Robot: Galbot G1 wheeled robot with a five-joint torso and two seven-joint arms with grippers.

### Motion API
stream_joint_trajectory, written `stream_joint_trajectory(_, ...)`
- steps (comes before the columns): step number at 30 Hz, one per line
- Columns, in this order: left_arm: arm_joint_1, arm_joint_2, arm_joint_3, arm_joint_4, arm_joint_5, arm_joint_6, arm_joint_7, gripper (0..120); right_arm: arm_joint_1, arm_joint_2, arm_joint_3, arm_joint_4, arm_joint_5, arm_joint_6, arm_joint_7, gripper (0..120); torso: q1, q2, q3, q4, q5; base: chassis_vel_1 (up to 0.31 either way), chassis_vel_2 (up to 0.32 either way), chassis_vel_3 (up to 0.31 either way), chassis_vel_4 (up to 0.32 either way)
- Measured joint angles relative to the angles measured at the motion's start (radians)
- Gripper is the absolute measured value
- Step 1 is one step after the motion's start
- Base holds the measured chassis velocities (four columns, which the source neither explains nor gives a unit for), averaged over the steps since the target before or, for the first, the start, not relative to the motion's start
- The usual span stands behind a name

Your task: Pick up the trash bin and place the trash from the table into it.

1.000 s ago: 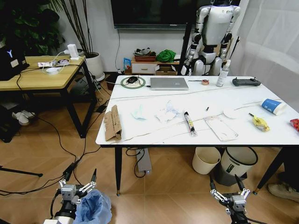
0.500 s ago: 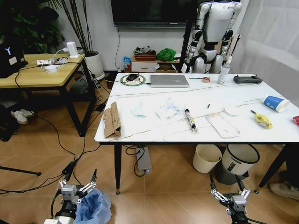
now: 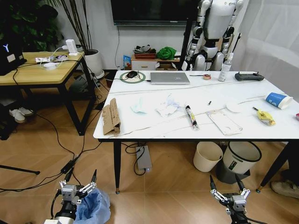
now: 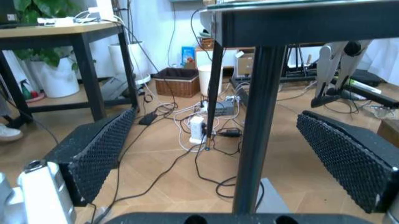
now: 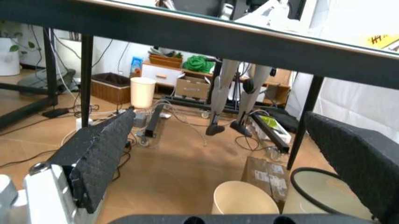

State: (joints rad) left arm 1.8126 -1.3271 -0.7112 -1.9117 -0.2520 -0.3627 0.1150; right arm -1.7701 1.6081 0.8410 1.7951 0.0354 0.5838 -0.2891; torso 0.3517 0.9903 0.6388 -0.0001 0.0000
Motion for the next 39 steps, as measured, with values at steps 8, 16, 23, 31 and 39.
stream_joint_trajectory(8,0.0,0.003,0.0,-0.001,-0.003,0.004,-0.001,100,0.001,0.0,-0.003,-0.001,-0.001,0.0,0.0,100,-0.016,-0.038,-0.022,0.0,0.0,0.0,0.0,0.0,0.0)
stream_joint_trajectory(16,0.002,0.003,0.002,0.0,-0.003,0.007,-0.001,100,0.003,0.0,-0.006,-0.003,-0.002,-0.001,0.0,100,-0.034,-0.077,-0.044,0.0,0.0,0.0,0.0,0.0,0.0)
stream_joint_trajectory(23,0.001,0.003,0.001,0.003,-0.003,0.011,-0.002,100,0.006,0.0,-0.007,-0.01,-0.002,-0.001,-0.001,100,-0.048,-0.11,-0.063,0.0,0.0,0.0,0.0,0.0,0.0)
stream_joint_trajectory(31,-0.002,0.001,-0.002,0.015,-0.005,0.015,-0.002,100,0.008,0.0,-0.007,-0.022,-0.003,0.002,-0.001,100,-0.063,-0.148,-0.085,0.0,0.0,0.0,0.0,0.0,0.0)
stream_joint_trajectory(39,-0.012,-0.001,-0.008,0.054,-0.009,0.024,-0.002,100,0.01,0.0,-0.007,-0.031,-0.003,0.007,-0.001,100,-0.078,-0.182,-0.104,0.0001,0.0,0.0,0.0,0.0,0.0)
